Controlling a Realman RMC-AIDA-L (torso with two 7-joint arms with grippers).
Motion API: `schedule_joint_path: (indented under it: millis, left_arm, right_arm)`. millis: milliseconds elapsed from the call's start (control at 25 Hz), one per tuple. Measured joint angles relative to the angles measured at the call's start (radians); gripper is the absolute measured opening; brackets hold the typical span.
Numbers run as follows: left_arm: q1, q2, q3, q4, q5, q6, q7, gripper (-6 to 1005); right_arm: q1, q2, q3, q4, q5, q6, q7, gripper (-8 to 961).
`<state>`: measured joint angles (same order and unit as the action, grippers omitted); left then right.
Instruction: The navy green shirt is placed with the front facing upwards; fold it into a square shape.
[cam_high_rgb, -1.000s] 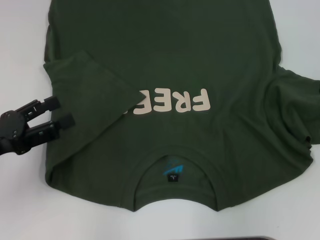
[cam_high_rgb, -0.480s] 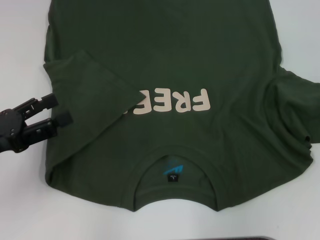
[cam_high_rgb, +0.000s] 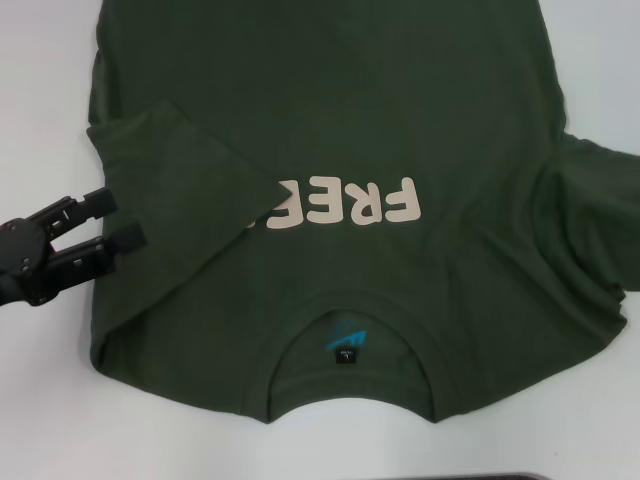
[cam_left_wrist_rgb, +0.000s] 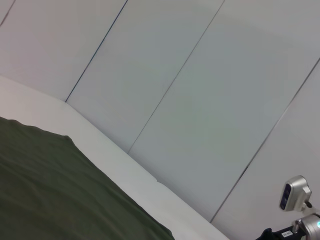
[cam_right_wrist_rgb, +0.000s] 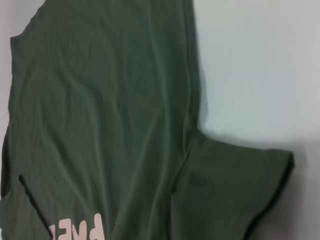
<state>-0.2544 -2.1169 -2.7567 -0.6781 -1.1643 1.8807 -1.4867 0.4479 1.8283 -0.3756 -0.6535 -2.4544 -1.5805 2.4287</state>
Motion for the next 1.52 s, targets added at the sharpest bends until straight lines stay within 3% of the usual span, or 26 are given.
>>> schedule_joint_path:
  millis: [360,1000,1520]
  left_arm:
    - [0.002,-0.001,0.000,0.000,0.000,0.002,-0.001,920]
    - [0.004,-0.003,-0.009,0.000,0.000,0.000,0.004,920]
    - [0.004,-0.005,-0.042,-0.001,0.000,-0.003,0.007,919]
  right_arm:
    - [-0.023,-0.018,0.011,-0.076,0.000,-0.009,0.055,12]
    - [0.029,-0.021,-0.004,-0.107,0.003,-0.040,0.093,12]
    - [0.120,0.009,-0.024,-0.061,0.005,-0.113,0.105,11]
